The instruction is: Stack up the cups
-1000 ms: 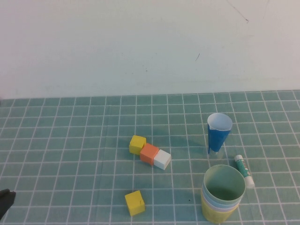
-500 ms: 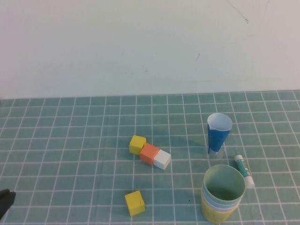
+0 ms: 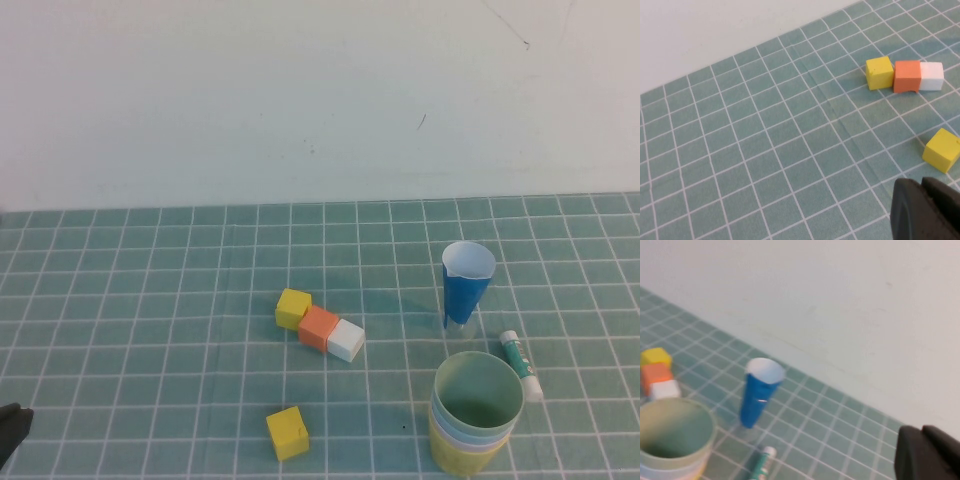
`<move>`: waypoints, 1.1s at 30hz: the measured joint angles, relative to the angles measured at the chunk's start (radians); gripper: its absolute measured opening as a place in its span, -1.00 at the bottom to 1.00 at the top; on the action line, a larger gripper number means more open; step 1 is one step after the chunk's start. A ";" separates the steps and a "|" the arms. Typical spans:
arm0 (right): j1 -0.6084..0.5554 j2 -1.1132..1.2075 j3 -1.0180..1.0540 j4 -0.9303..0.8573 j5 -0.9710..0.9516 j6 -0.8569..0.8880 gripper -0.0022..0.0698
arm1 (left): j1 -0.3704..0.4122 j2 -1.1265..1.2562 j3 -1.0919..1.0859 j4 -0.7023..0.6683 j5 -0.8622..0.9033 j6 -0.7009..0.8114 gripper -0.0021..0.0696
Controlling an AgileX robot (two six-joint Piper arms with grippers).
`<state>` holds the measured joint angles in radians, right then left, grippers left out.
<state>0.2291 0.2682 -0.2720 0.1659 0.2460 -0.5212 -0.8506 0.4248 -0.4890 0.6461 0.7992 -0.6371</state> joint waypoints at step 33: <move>-0.147 -0.280 0.299 -0.227 0.084 0.372 -0.94 | 0.000 0.000 0.000 0.000 0.000 0.000 -0.95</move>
<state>0.0817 -0.0122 0.0272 -0.0606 0.3302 -0.1492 -0.8506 0.4248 -0.4890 0.6461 0.7992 -0.6371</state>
